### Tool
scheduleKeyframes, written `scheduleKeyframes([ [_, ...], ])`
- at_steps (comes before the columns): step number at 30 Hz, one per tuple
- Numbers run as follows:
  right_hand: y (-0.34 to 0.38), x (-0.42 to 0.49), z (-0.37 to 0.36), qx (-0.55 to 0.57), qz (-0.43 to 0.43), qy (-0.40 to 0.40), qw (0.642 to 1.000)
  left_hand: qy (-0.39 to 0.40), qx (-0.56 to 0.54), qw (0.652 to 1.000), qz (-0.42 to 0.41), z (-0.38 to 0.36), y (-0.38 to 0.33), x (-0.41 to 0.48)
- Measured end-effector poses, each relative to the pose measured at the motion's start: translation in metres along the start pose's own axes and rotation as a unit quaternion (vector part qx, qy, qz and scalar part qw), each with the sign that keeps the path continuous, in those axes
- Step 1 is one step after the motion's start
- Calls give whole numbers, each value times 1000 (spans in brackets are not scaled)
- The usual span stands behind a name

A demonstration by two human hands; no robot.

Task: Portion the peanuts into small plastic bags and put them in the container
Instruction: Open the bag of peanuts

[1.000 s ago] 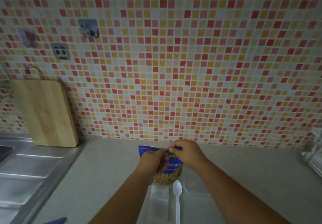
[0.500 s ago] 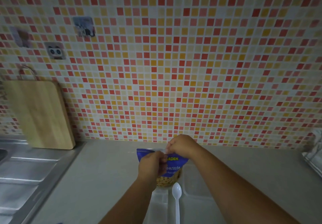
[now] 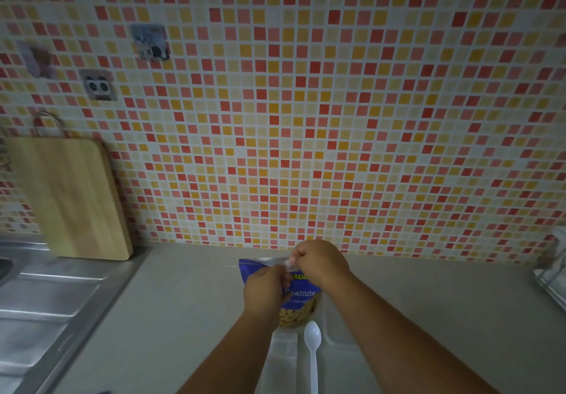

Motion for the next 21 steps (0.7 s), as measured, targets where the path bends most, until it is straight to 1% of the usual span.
scheduleKeyframes([
  [2,-6,3,2,11,-28,-15,999,-11,-5,1000,0,0,3,-7],
  [3,-8,5,3,17,-27,-31,999,-12,-9,1000,1,0,5,-11],
  [6,-7,2,10,36,12,-85,996,-18,-6,1000,-11,1,5,-19],
  [8,-7,-1,12,56,26,-103,993,-27,11,999,-12,8,3,-20],
  [10,-12,-1,11,80,22,-96,992,-32,29,999,-29,15,0,-19],
  [11,-15,-1,9,94,22,-80,992,-35,48,997,-56,19,-5,-17],
  [13,-22,-2,3,103,23,-42,994,-58,115,985,-116,28,-16,-8],
  [15,-29,-3,0,100,22,-29,994,-89,173,971,-135,36,-24,5],
  [16,-32,-4,1,113,21,-34,993,-72,169,975,-127,36,-25,12],
  [18,-40,-5,1,171,10,-47,984,25,102,990,-95,28,-23,21],
  [19,-42,-6,0,207,1,-48,977,84,70,991,-77,22,-22,18],
  [20,-44,-7,-3,239,-7,-45,970,133,65,987,-67,18,-21,14],
  [21,-43,-8,-6,266,-18,-42,963,166,84,980,-71,16,-20,10],
])
Point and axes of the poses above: each hand's wrist, its own x-axis towards the middle knuckle, its own z-axis out of the back of the hand, y = z × x, the point moved 7 cm from there along x, towards the middle knuckle, and after that the axes turned 9 degrees about -z, right-handed, at the moved point
